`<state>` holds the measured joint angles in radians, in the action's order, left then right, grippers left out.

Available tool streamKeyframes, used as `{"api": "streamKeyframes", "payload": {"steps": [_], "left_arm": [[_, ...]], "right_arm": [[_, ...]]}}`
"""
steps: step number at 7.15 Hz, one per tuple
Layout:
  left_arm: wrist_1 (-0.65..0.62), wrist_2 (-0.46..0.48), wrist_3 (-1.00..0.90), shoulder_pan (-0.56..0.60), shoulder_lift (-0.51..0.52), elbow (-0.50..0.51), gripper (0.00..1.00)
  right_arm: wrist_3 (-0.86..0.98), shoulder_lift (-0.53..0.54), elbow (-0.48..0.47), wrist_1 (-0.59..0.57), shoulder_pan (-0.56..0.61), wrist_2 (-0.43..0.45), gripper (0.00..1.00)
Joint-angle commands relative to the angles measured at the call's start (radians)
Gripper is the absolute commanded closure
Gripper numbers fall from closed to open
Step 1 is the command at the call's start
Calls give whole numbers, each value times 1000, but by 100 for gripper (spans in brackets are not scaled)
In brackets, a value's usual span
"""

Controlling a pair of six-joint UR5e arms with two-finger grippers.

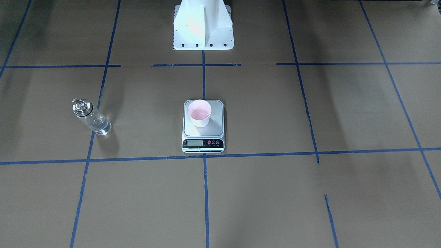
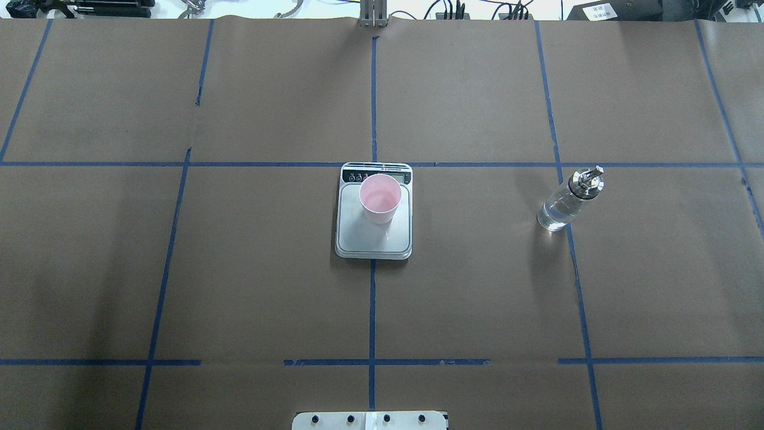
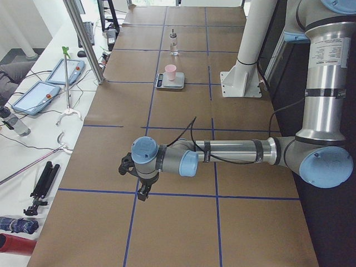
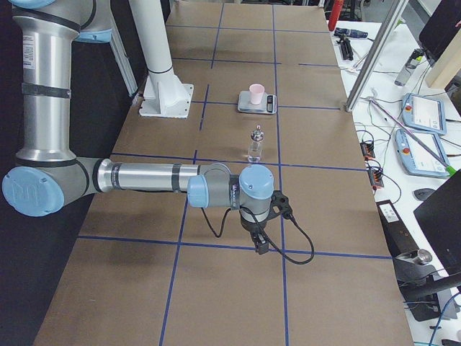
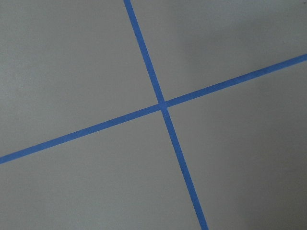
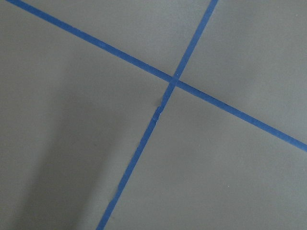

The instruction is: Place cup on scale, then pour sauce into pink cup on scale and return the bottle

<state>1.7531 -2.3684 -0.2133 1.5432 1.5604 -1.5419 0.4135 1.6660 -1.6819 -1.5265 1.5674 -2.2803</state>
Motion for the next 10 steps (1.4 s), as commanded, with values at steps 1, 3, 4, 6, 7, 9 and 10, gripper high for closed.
{"api": "streamKeyframes", "payload": {"steps": [1, 3, 4, 6, 7, 9, 10], "left_arm": [[3, 0, -1, 0, 1, -4, 0], [-3, 1, 0, 0, 9, -10, 0], [0, 6, 0, 0, 7, 2, 0], [-4, 17, 2, 0, 10, -6, 0], [-12, 15, 2, 0, 9, -1, 0], [-77, 15, 0, 0, 15, -4, 0], [-86, 17, 0, 2, 20, -6, 0]], "right_arm": [[28, 11, 5, -9, 5, 5, 0], [28, 30, 1, -6, 5, -4, 0], [28, 32, 2, -4, 5, -5, 0], [28, 34, 1, -4, 5, -7, 0], [28, 32, 1, -4, 5, -7, 0], [28, 34, -1, -4, 5, -8, 0], [28, 34, -2, -3, 5, -8, 0]]}}
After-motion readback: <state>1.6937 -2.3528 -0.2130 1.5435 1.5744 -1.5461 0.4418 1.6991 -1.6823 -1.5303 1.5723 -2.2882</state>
